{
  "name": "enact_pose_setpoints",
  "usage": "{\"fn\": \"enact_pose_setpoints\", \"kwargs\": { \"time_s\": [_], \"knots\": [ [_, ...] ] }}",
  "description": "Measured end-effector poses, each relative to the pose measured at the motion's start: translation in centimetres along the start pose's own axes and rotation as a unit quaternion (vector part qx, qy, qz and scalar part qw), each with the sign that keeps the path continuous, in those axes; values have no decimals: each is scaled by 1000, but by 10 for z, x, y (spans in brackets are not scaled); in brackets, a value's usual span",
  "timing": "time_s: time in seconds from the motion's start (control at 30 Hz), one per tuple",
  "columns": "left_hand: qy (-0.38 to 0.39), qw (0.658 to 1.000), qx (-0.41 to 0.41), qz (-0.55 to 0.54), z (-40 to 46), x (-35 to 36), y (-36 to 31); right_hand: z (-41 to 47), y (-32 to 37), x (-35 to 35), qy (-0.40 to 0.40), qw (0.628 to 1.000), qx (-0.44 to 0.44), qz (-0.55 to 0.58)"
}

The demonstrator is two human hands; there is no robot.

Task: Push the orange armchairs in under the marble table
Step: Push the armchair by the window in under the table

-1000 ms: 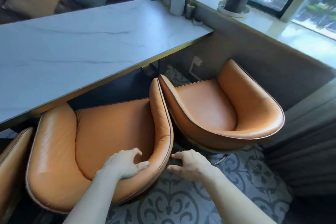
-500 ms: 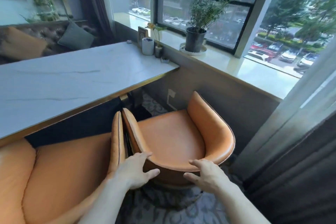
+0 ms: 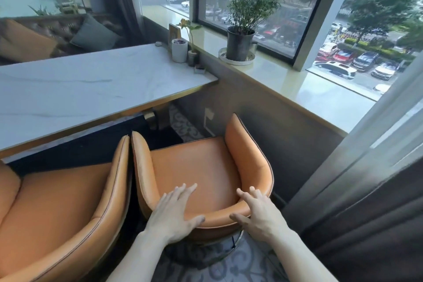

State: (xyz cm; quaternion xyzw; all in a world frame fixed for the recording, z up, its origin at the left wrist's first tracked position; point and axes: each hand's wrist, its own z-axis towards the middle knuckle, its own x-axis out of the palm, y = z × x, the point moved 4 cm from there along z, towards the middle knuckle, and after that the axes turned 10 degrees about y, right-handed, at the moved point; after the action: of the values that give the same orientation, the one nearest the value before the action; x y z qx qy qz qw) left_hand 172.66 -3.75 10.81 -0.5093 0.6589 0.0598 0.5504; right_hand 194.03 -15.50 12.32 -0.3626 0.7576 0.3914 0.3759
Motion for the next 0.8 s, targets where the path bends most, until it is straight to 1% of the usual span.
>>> {"fn": "enact_pose_setpoints", "kwargs": {
  "time_s": [0.13,0.23,0.4,0.6,0.7,0.8],
  "knots": [
    [14,1000,-12,-22,56,23,-5,26,-38,-3,15,1000,20,-11],
    [36,999,-21,-29,93,40,-14,46,-66,-5,48,998,26,-32],
    [56,996,-45,-51,121,53,-19,80,-97,-13,80,996,29,-37],
    [67,992,-89,-58,125,68,-9,116,-103,6,119,991,-27,-59],
    [58,989,-114,-72,121,83,-5,130,-106,24,147,984,-66,-78],
    [68,986,-140,-62,116,98,-3,142,-115,41,174,974,-106,-100]
  ]
}}
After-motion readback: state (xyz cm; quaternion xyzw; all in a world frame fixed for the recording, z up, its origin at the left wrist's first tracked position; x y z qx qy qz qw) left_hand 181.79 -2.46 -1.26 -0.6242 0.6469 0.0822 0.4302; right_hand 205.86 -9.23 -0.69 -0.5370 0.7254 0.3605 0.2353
